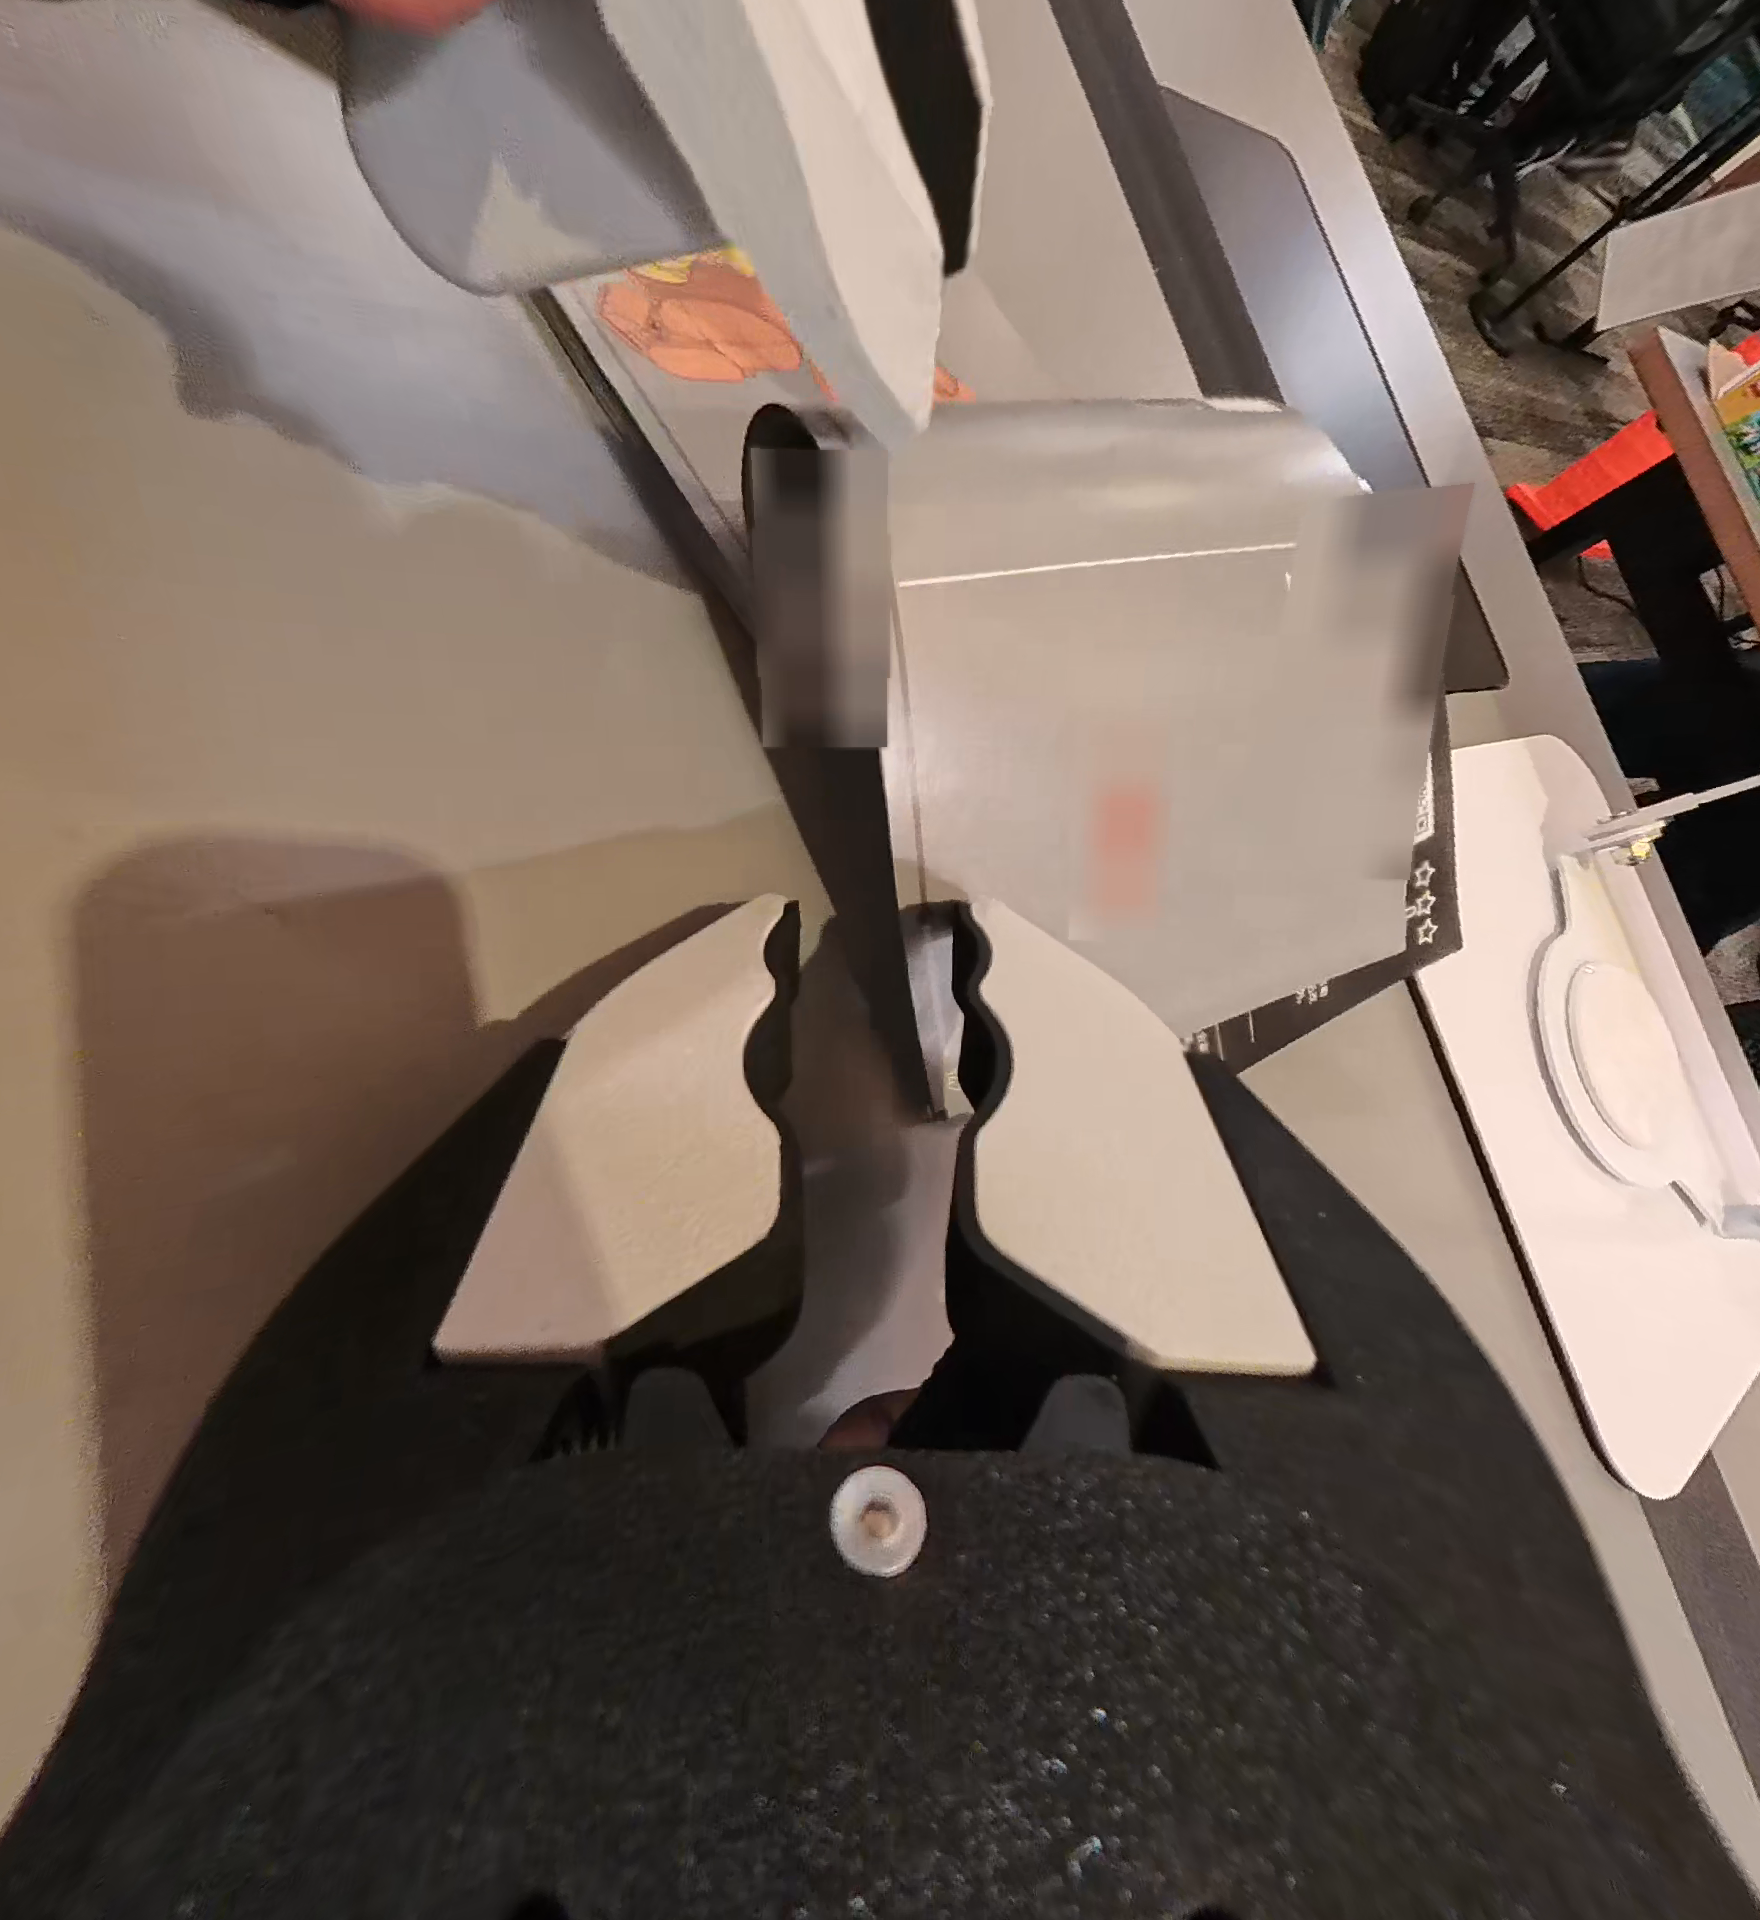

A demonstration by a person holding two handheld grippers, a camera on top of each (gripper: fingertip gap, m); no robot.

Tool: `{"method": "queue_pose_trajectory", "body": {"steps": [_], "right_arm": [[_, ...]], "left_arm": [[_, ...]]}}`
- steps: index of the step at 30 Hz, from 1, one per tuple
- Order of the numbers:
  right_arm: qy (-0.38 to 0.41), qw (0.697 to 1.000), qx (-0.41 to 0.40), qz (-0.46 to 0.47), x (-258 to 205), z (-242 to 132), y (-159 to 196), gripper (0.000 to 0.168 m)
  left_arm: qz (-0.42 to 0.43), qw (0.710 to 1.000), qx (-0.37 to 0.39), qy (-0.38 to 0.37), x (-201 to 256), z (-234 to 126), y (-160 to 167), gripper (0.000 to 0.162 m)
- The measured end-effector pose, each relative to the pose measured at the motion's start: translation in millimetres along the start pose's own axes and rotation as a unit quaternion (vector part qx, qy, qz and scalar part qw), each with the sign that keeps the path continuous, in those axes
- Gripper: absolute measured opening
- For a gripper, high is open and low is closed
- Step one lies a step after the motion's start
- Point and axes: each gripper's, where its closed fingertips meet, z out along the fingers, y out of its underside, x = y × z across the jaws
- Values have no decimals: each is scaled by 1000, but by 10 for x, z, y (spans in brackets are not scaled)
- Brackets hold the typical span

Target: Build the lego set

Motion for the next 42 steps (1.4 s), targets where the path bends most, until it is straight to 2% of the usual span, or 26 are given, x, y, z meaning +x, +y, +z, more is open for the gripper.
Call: {"method": "queue_pose_trajectory", "body": {"steps": [12, 21, 26, 30, 37, 42], "right_arm": [[-28, 1000, 5, 15, -83, -29, -23, 29], [-44, 999, 10, 12, -164, -39, -61, 29], [-48, 999, 9, 6, -201, -37, -68, 29], [-56, 998, 13, 10, -218, -43, -83, 29], [-65, 998, 15, 16, -234, -37, -93, 29], [-67, 998, 12, 14, -244, -32, -85, 29]], "left_arm": [[145, 989, -9, -10, 172, 35, 38, 61], [320, 946, 6, -54, 298, 60, 15, 66], [373, 926, 9, -62, 351, 70, 30, 66], [398, 916, 18, -45, 407, 78, 66, 62], [438, 894, 83, -41, 467, 85, 5, 43], [495, 863, 83, -53, 517, 118, 44, 34]]}}
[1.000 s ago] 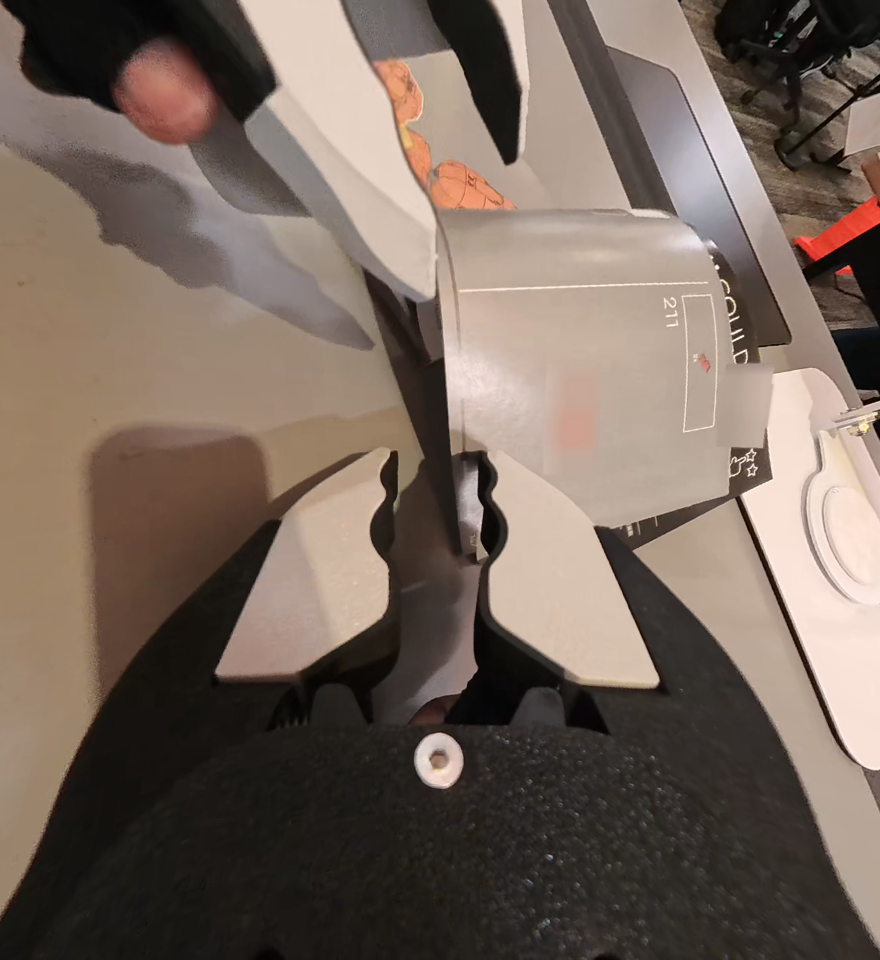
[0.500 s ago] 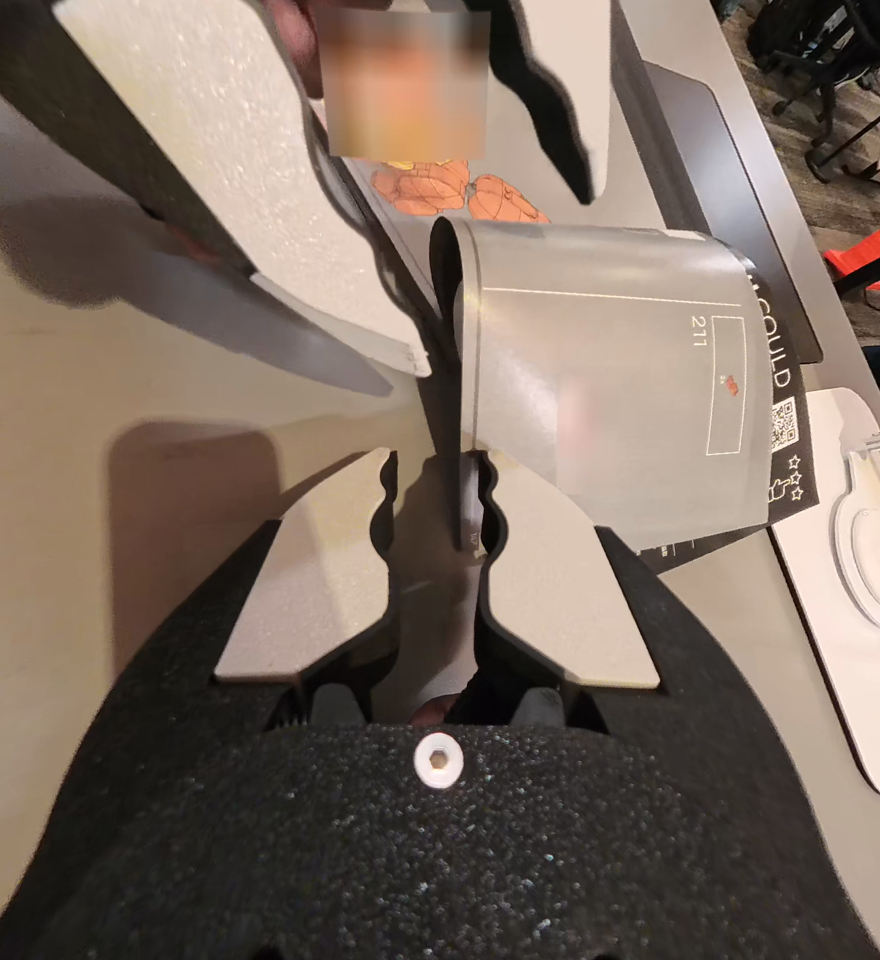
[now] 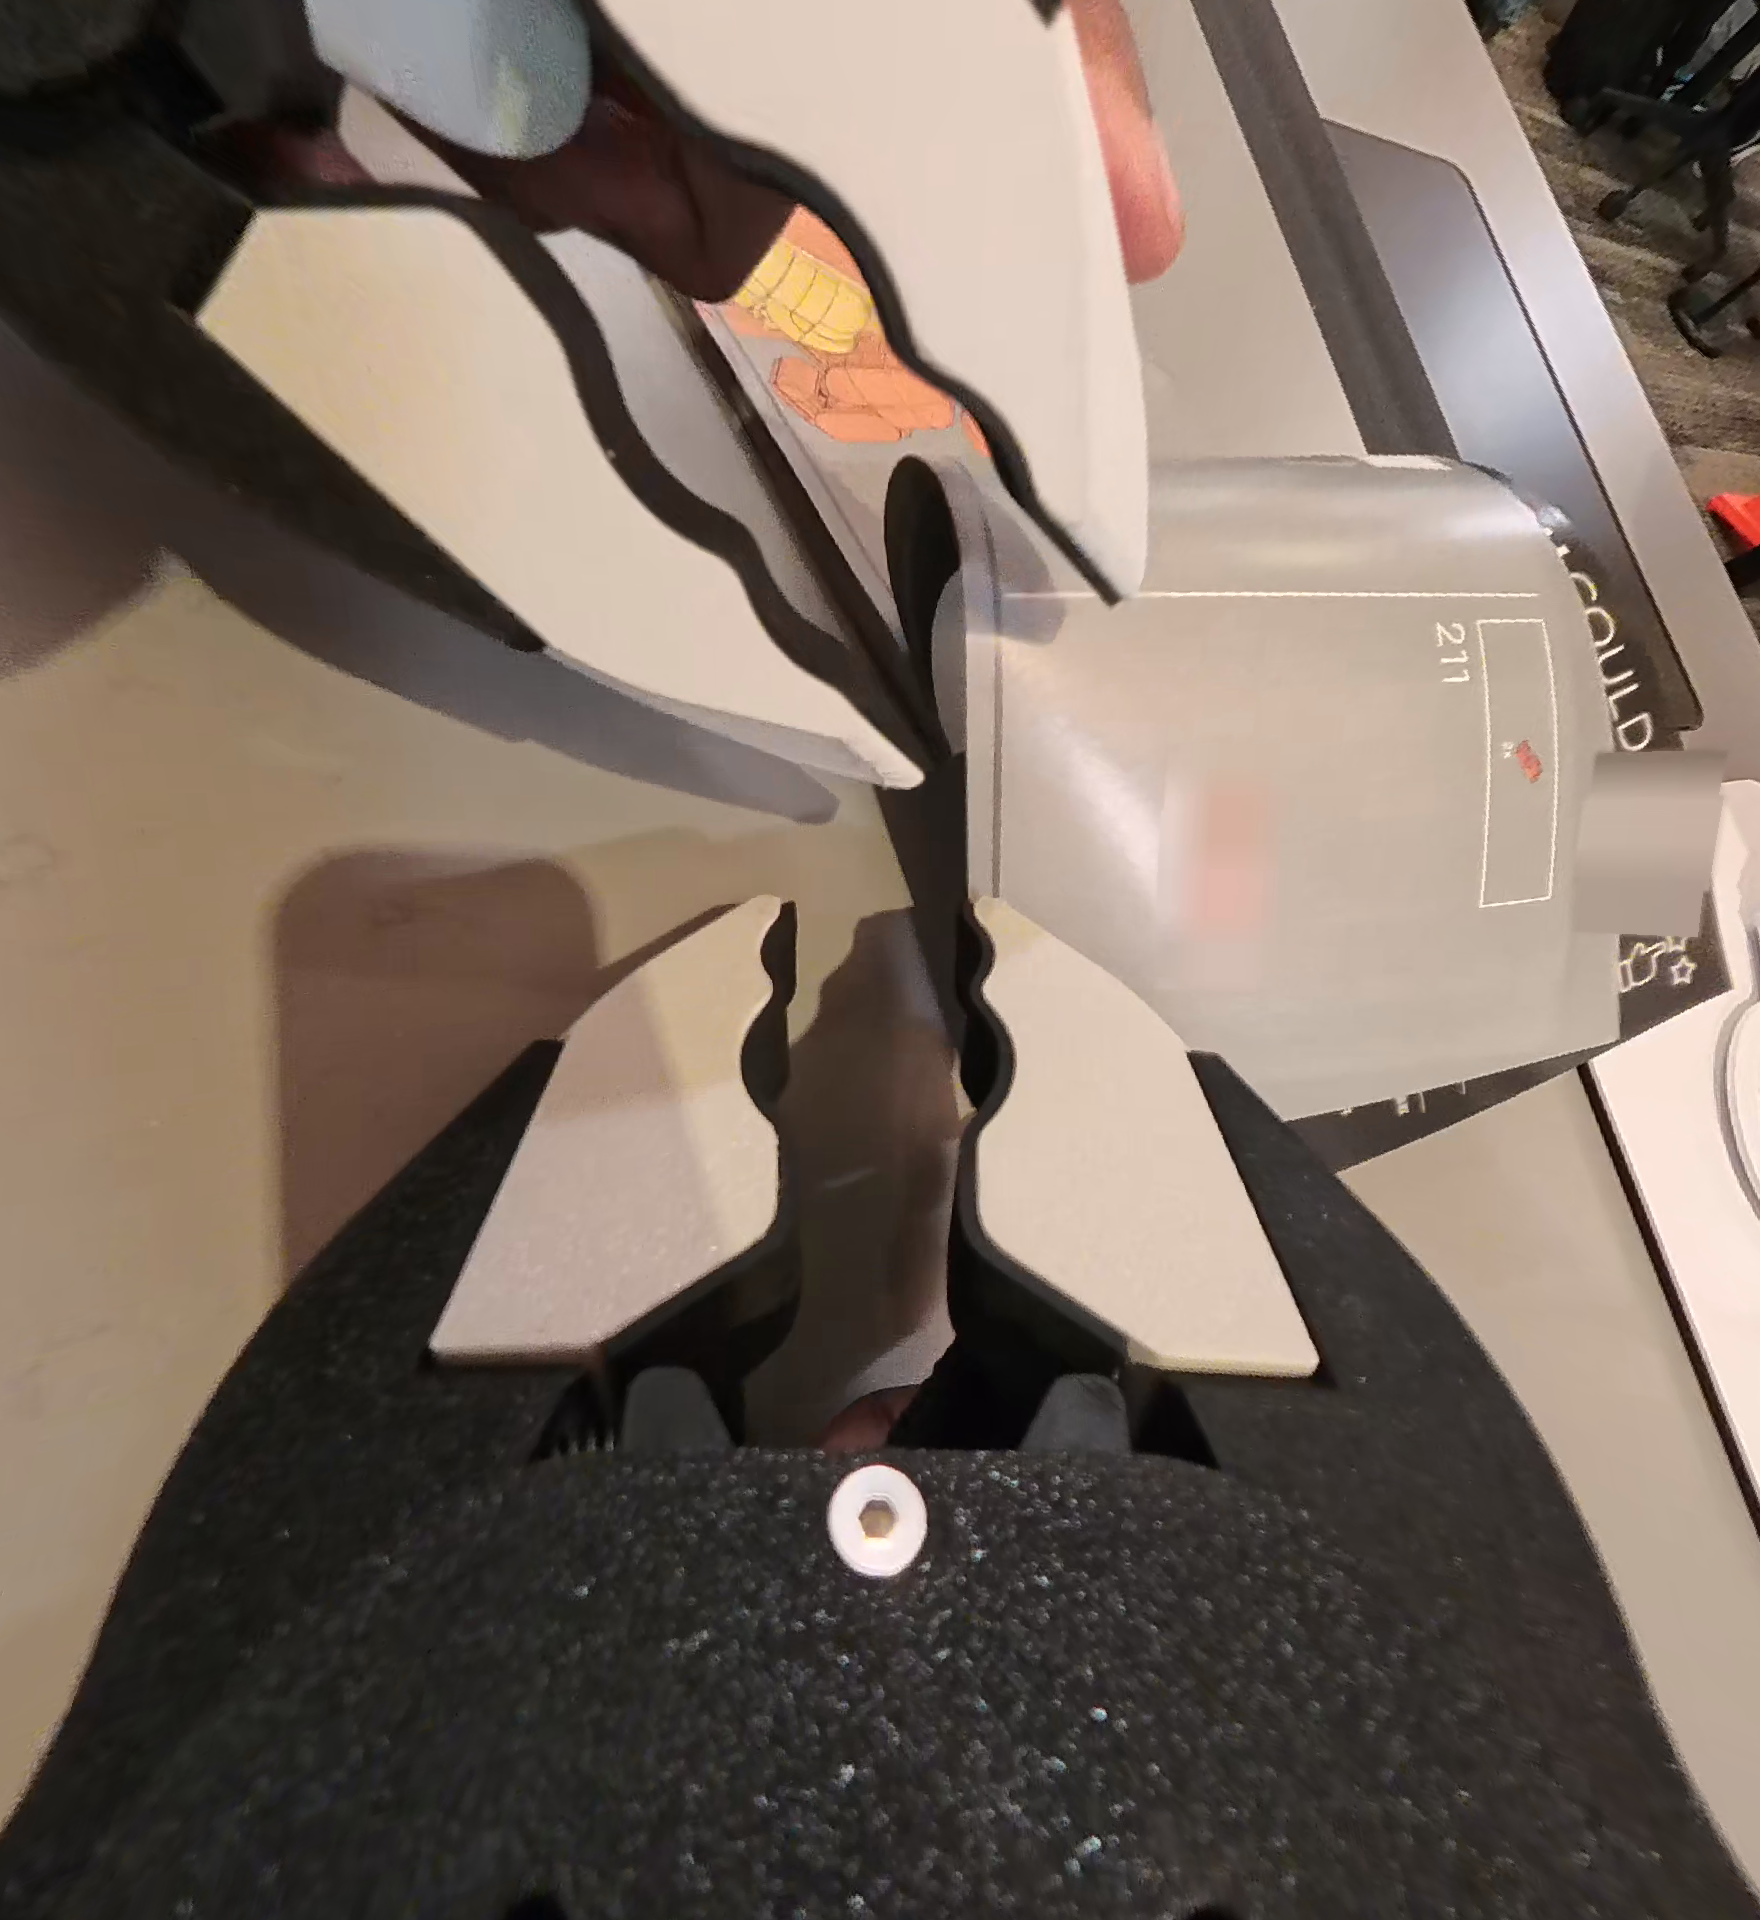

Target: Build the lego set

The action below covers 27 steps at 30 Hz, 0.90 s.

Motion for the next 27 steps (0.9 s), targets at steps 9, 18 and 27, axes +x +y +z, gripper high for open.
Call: {"method": "queue_pose_trajectory", "body": {"steps": [9, 18, 27], "right_arm": [[-10, 1000, -5, 11, 2, 13, 16, 29], [68, 991, 80, 80, 548, -240, -12, 42], [72, 996, 21, 44, 574, -83, 141, 57]], "left_arm": [[85, 995, -36, -48, -81, 59, 71, 21], [8, 999, -12, -32, -104, 28, 18, 28], [-42, 999, -17, -3, -111, -60, 86, 33]]}}
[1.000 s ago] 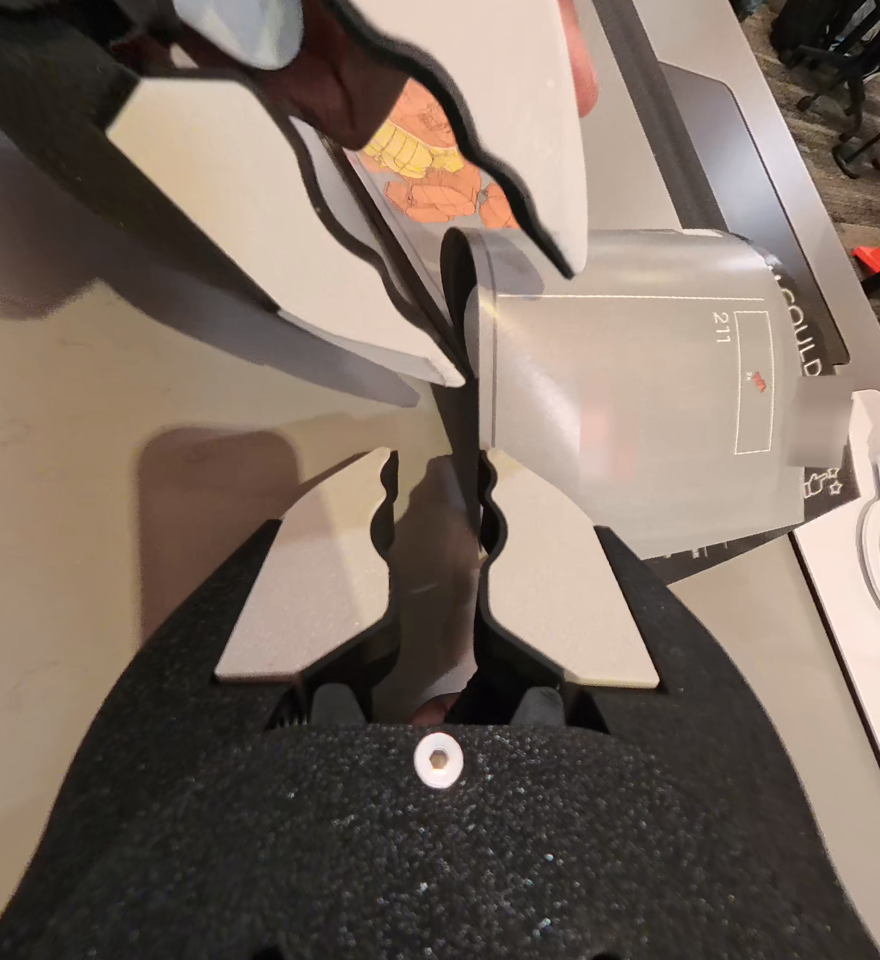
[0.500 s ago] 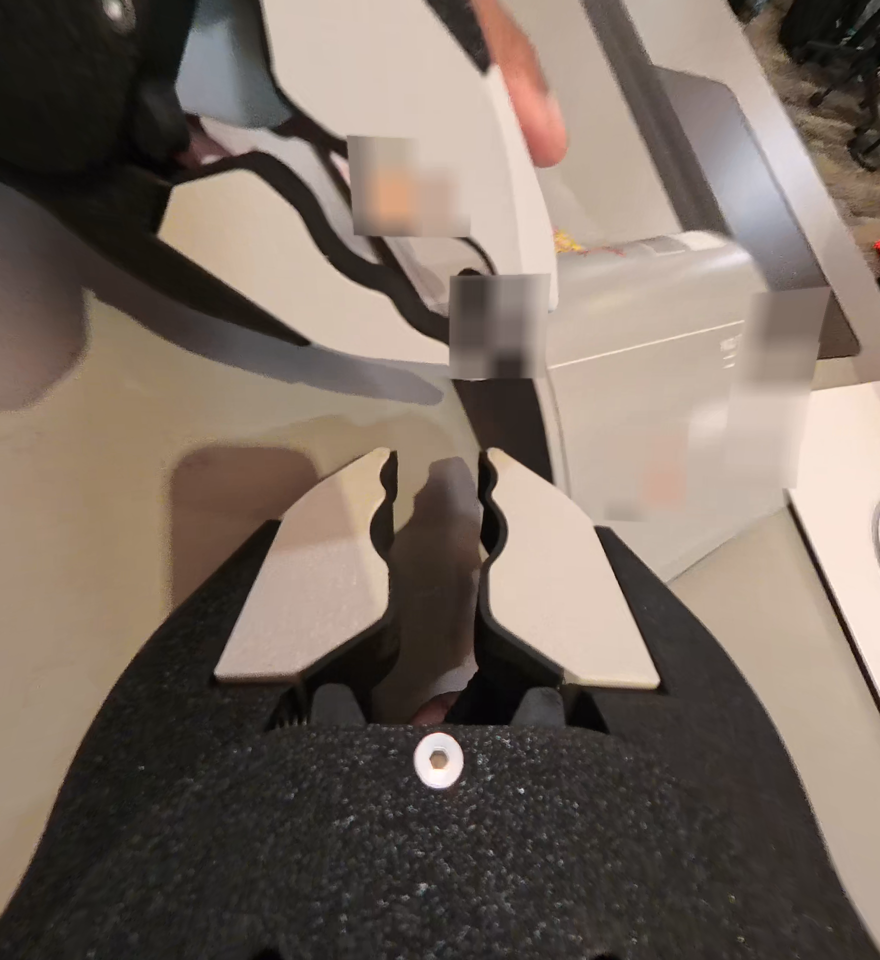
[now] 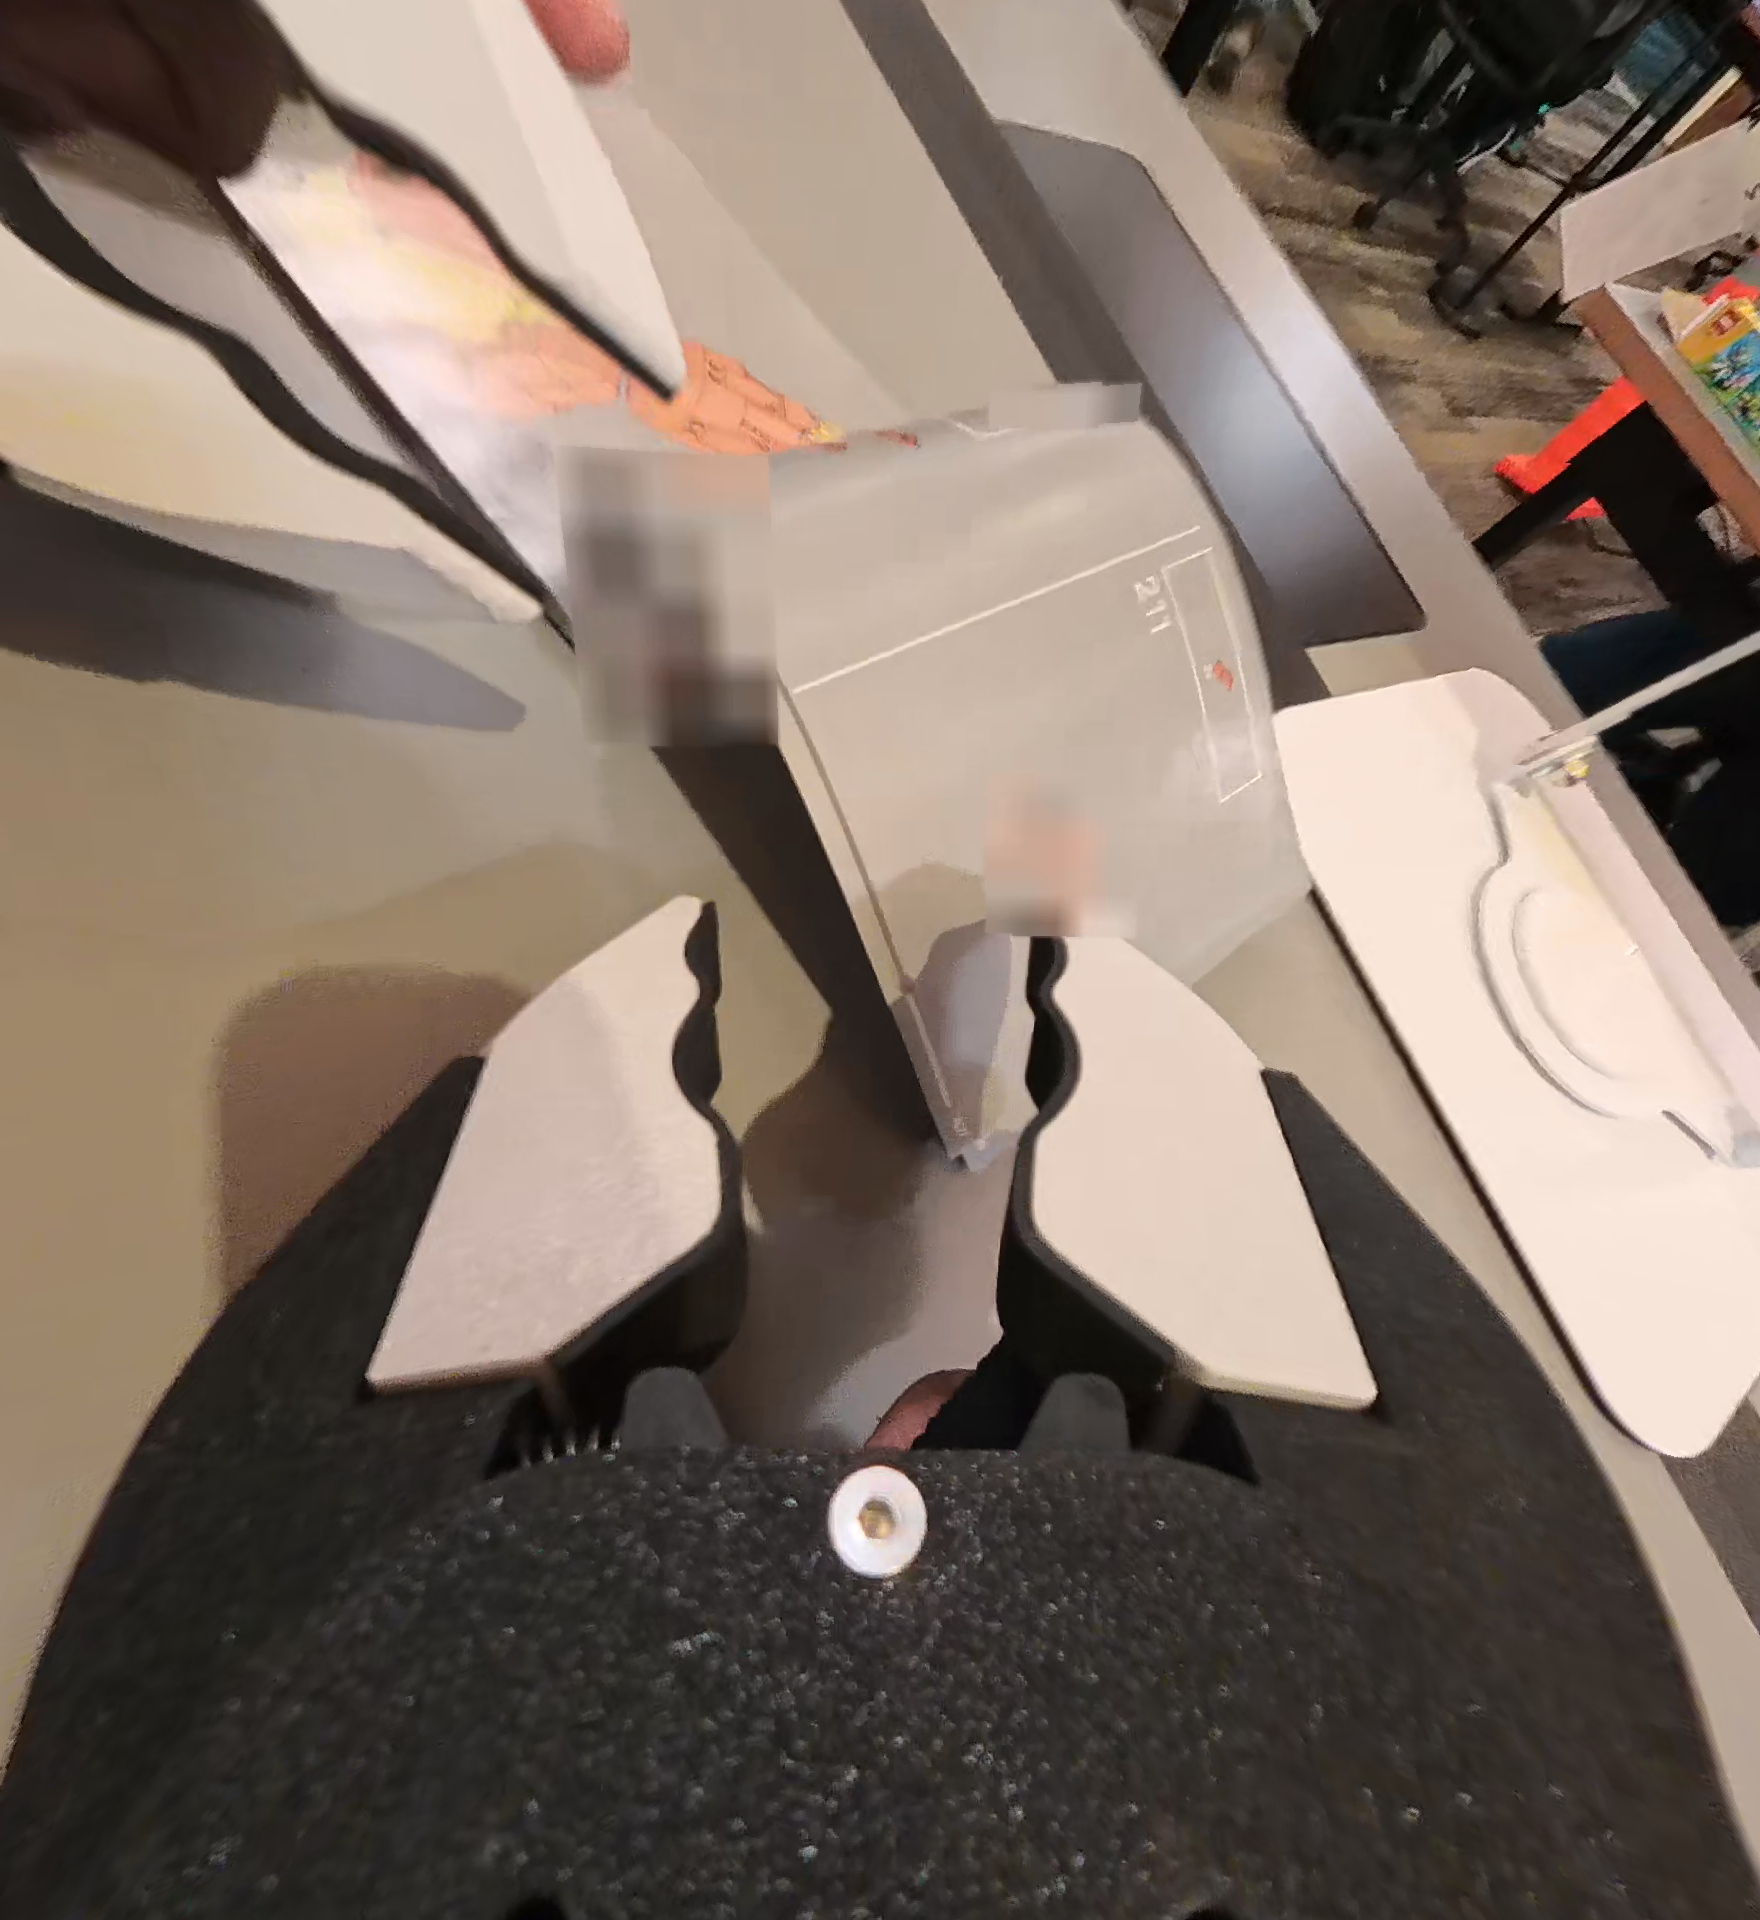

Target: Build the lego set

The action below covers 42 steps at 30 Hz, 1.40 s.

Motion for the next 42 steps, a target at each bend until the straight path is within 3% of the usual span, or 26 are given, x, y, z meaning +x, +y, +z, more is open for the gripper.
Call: {"method": "queue_pose_trajectory", "body": {"steps": [11, 30, 42], "right_arm": [[-68, 997, -27, -37, -428, 32, -39, 52], [-95, 995, -21, -33, -566, 23, -95, 52], [-98, 995, -21, -29, -564, 27, -91, 53]], "left_arm": [[-18, 1000, -11, 11, -28, -96, 64, 34], [144, 989, -19, -19, 154, 63, -41, 26], [187, 982, -27, -25, 193, 114, -30, 11]]}}
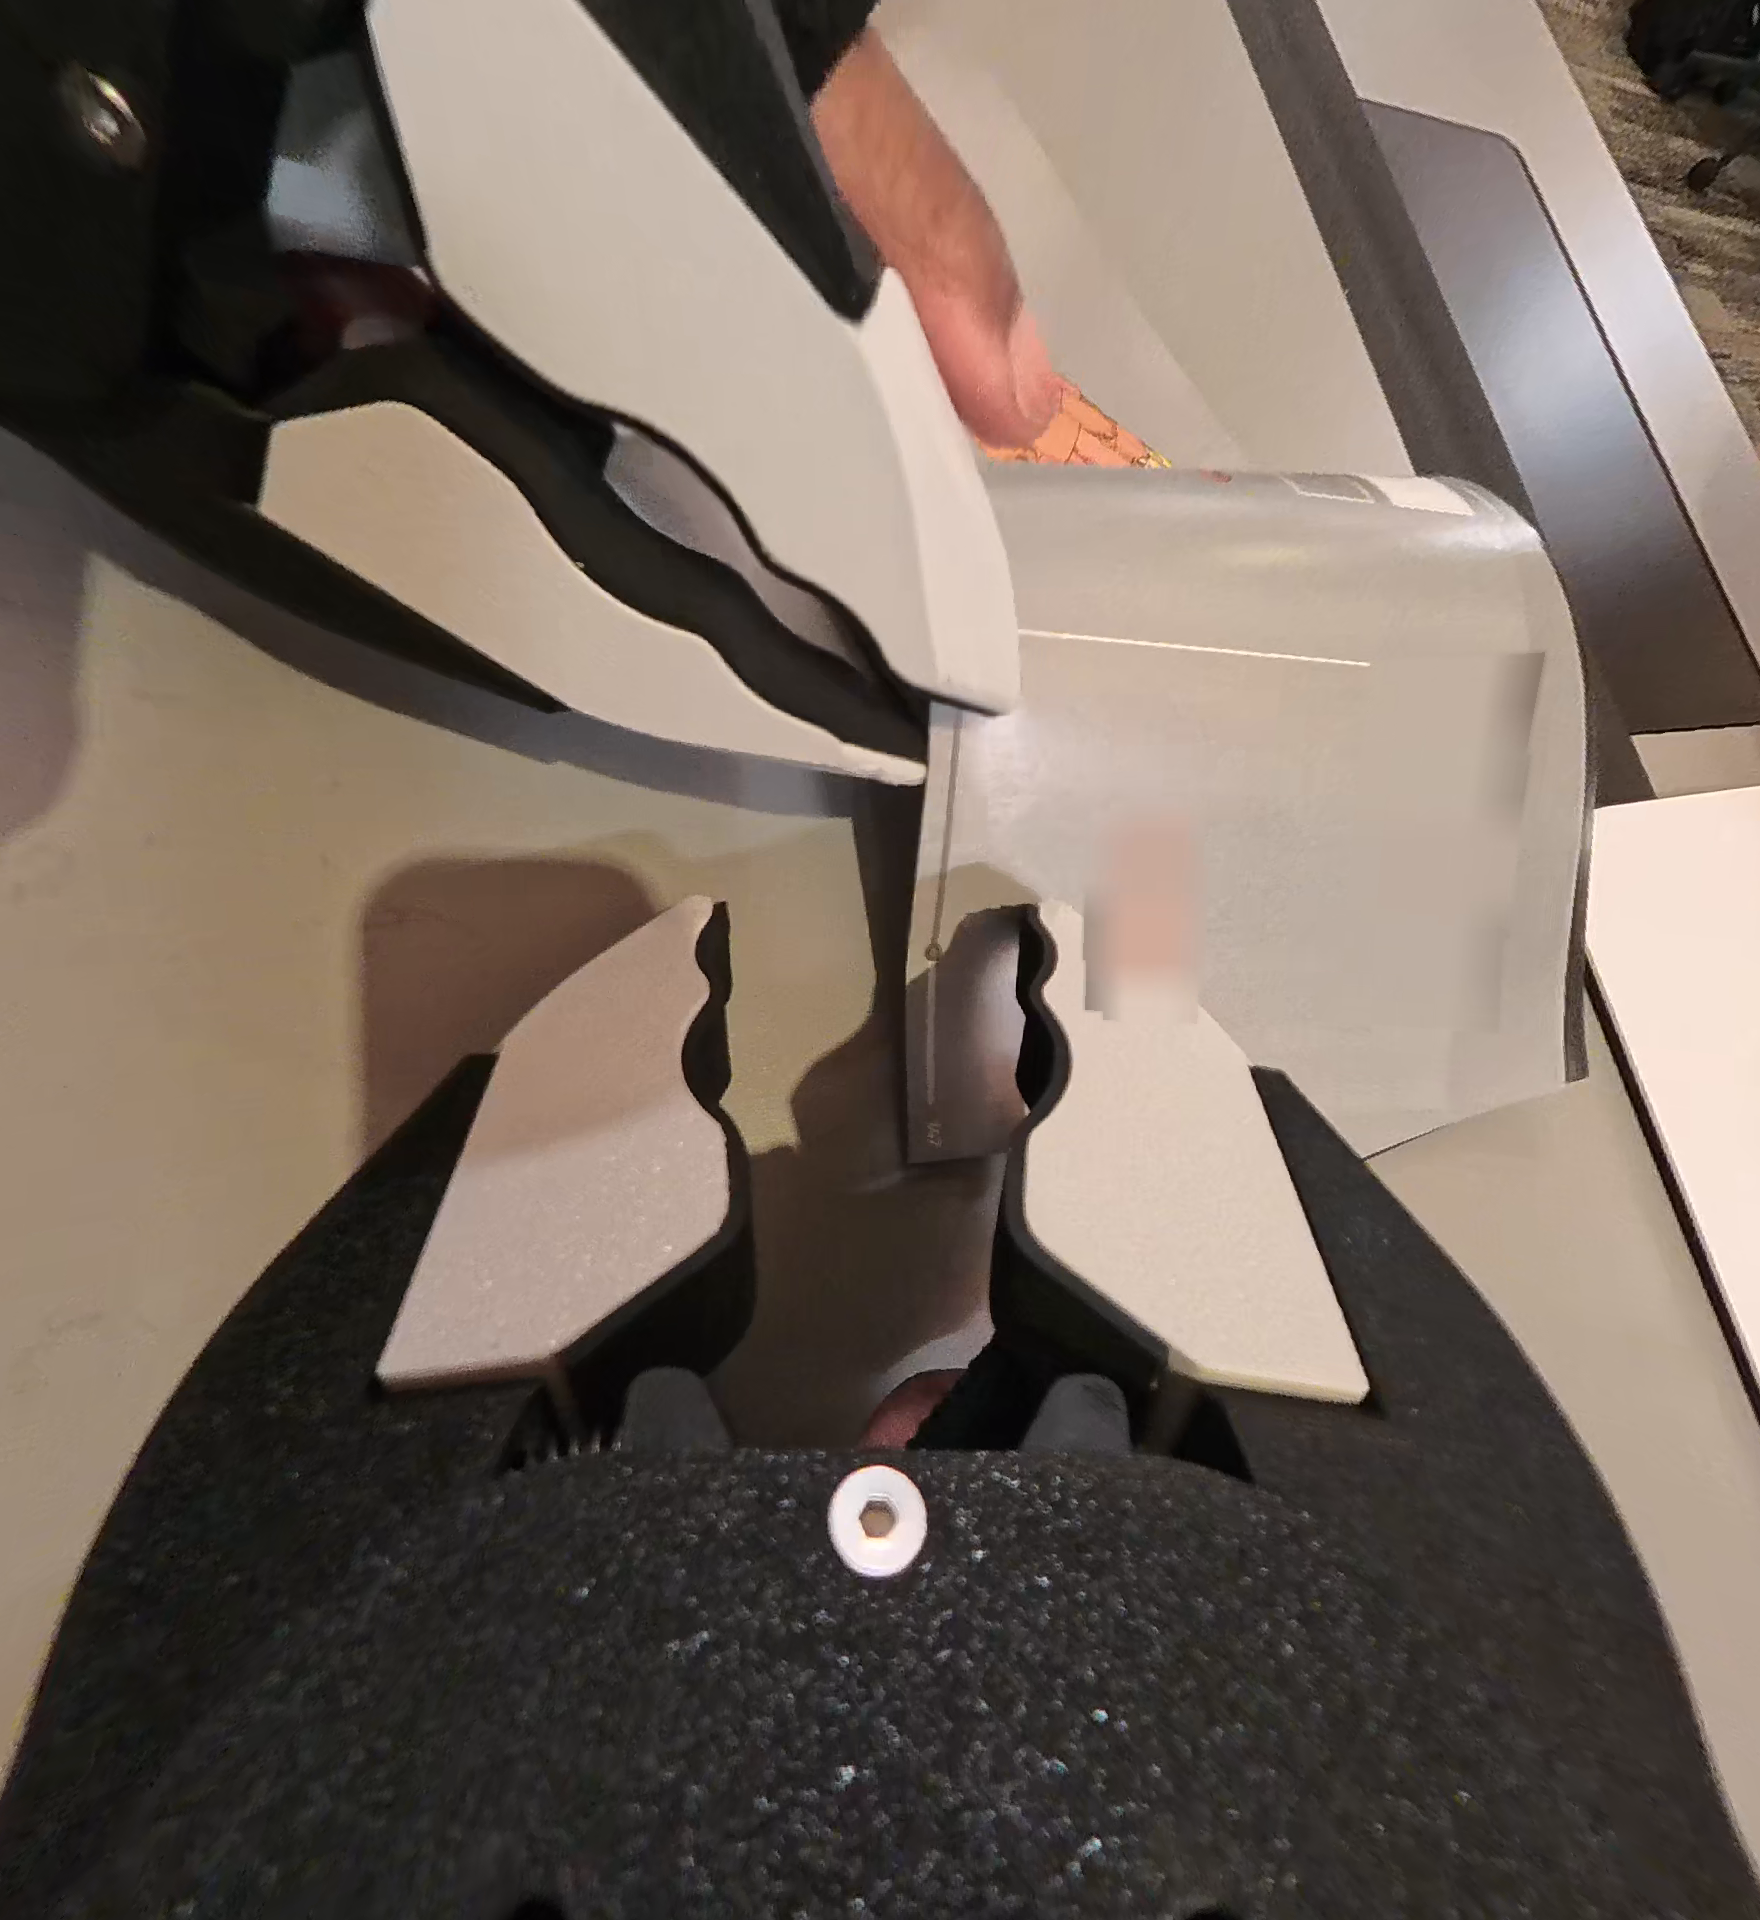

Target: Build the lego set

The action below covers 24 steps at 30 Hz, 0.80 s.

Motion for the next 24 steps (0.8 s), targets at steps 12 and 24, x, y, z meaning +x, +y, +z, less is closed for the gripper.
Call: {"method": "queue_pose_trajectory", "body": {"steps": [12, 24], "right_arm": [[-10, 999, 43, -13, 30, -269, -194, 56], [-8, 997, 79, -9, 123, -681, -388, 52]], "left_arm": [[-65, 997, 14, -23, -134, -38, -12, 1], [-251, 965, 48, -58, -399, -159, 45, 0]]}}
